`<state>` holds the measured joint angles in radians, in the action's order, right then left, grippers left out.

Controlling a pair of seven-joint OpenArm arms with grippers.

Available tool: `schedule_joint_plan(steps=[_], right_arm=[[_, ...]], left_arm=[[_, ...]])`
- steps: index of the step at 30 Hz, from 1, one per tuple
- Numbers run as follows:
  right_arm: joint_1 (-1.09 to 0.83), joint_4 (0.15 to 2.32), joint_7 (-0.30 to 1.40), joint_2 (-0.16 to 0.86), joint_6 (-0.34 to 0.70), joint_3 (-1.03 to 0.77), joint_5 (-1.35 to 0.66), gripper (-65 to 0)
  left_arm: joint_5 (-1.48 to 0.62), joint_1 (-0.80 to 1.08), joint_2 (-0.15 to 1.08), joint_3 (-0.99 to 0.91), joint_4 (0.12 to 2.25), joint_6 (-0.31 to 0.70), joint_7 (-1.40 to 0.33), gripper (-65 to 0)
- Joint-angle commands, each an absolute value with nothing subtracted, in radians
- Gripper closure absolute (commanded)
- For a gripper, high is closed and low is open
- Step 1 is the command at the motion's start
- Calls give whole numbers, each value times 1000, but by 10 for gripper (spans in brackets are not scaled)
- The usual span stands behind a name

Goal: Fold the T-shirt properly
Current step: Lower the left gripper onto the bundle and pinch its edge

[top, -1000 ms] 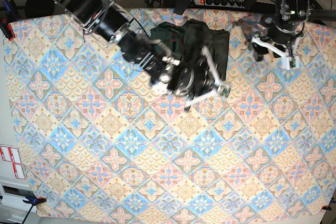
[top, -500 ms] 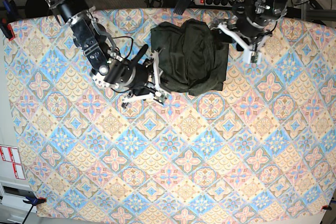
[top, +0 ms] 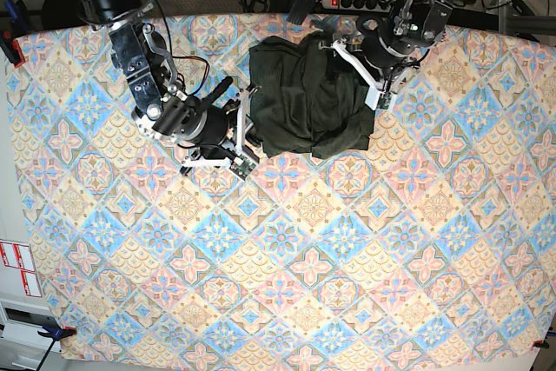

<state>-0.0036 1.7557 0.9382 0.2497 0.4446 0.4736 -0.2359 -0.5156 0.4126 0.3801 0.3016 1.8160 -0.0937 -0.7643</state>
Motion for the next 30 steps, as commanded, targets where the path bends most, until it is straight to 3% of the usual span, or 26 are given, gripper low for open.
schedule_joint_plan(steps=[1, 4, 9, 14, 24, 30], right_arm=[[8, 1776, 923, 252, 447, 469, -243, -115], [10, 1776, 921, 252, 447, 472, -243, -115], [10, 1771, 921, 252, 447, 473, -243, -115], [10, 1771, 921, 252, 447, 473, -243, -115], [12, 1770, 921, 248, 447, 483, -246, -116], [62, 1750, 921, 243, 447, 619, -246, -114]], left_arm=[[-518, 401, 386, 286, 1814, -90, -748, -373], [-518, 397, 386, 236, 1768, -90, -748, -341], [-518, 401, 386, 194, 1761, -90, -746, -164], [-518, 414, 386, 189, 1761, -90, -745, -172], [-410, 466, 309, -47, 1751, -90, -754, -179], [-414, 499, 303, -62, 1745, -90, -753, -180]])
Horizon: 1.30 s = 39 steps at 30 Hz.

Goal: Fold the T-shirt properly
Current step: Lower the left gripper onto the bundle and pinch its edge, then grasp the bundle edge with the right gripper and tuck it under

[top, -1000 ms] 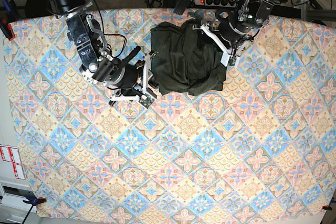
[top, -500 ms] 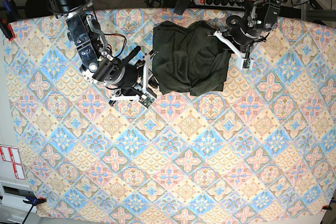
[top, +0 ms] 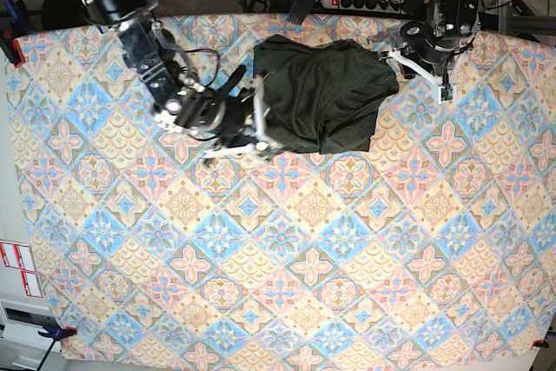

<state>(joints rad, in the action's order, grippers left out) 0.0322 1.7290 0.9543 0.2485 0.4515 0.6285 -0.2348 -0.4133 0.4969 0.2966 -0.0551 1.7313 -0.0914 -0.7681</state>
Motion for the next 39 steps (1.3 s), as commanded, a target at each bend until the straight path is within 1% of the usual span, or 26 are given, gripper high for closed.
schedule_joint_plan(steps=[1, 4, 6, 10, 15, 20, 24, 33, 39], right_arm=[[88, 1738, 926, 237, 447, 662, -246, -114], [147, 1681, 923, 223, 447, 771, -246, -114], [173, 1636, 923, 182, 447, 811, -245, -114], [211, 1529, 923, 99, 447, 832, -245, -113], [251, 1385, 917, 84, 447, 848, -243, -113], [312, 1273, 858, 24, 447, 921, -243, -113], [346, 1164, 794, -50, 447, 952, -243, -113], [395, 1072, 631, -65, 447, 958, -243, -113], [400, 1078, 539, -70, 446, 954, -243, -113]], left_arm=[[-415, 509, 303, -64, 1748, -90, -750, -180], [-421, 527, 303, -58, 1759, -90, -745, -180], [-421, 541, 303, -56, 1776, -88, -745, -180], [-418, 572, 303, -58, 1833, -85, -745, -180], [-421, 610, 305, -58, 1899, -82, -745, -180], [-417, 610, 309, -12, 1908, -82, -745, -180], [-417, 625, 309, 22, 1913, -82, -745, -180], [-417, 630, 305, 33, 1913, -82, -745, -180], [-417, 630, 305, 42, 1913, -81, -745, -180]])
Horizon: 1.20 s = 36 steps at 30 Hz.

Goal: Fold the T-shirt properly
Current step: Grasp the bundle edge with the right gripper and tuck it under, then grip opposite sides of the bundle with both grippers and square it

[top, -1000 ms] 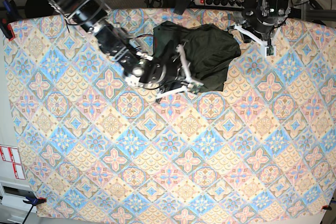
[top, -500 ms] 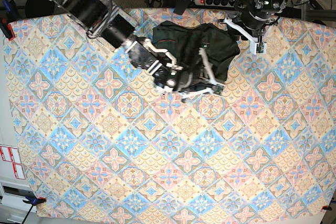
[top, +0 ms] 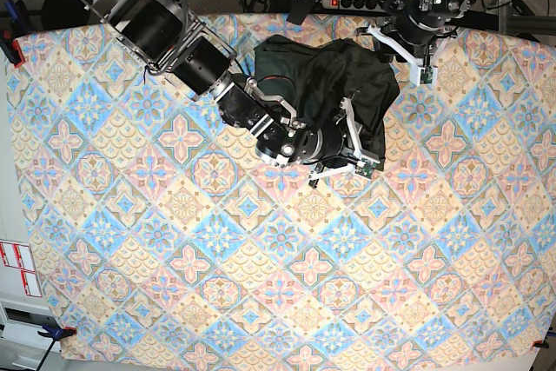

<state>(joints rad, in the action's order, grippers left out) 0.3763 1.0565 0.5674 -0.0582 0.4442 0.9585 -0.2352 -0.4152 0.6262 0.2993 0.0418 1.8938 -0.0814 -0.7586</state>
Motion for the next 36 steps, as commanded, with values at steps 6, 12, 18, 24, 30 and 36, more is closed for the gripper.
schedule_joint_plan(steps=[6, 12, 18, 24, 30, 36], right_arm=[[395, 1135, 539, -70, 446, 954, -243, -113], [383, 1294, 542, -27, 446, 837, -243, -113], [351, 1218, 555, -21, 446, 685, -245, -30], [354, 1067, 593, -22, 446, 674, -243, 0], [355, 992, 601, -19, 446, 679, -242, 0], [349, 972, 607, 45, 446, 682, -242, 0]], left_arm=[[-415, 631, 340, 143, 1951, -81, -745, -180], [-412, 656, 364, 206, 2006, -81, -743, -178], [-410, 631, 363, 223, 1980, -81, -748, -148], [-410, 575, 360, 223, 1936, -84, -753, 0], [-410, 536, 360, 223, 1851, -84, -753, 0], [-412, 449, 360, 243, 1719, -84, -748, 0]])
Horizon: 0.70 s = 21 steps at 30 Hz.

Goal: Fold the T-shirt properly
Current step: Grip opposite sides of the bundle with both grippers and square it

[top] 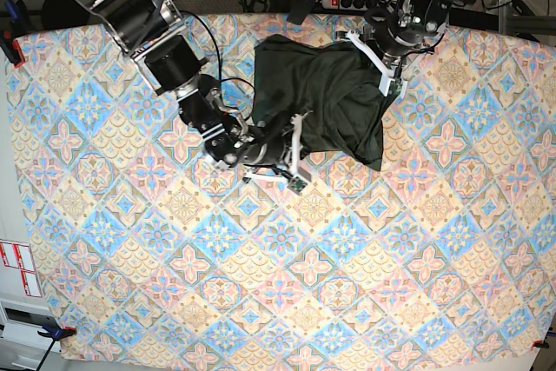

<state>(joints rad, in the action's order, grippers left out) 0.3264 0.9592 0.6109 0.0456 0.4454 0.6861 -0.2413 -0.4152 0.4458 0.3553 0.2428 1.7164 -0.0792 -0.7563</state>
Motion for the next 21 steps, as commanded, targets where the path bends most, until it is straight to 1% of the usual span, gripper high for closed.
schedule_joint_plan(steps=[1, 6, 13, 18, 21], right_arm=[[348, 975, 618, 62, 446, 682, -242, 0], [289, 987, 657, 117, 446, 682, -242, 0], [168, 1138, 659, 242, 446, 680, -242, 0], [82, 1248, 659, 320, 446, 673, -242, 0], [35, 1314, 659, 357, 446, 671, -242, 0]], left_arm=[[-412, 438, 360, 243, 1699, -84, -746, 0], [-412, 384, 360, 243, 1632, -85, -745, 0], [-403, 297, 360, 239, 1603, -87, -748, 0], [-315, 229, 352, 243, 1596, -87, -753, 0], [-266, 182, 306, 243, 1595, -87, -753, 0]])
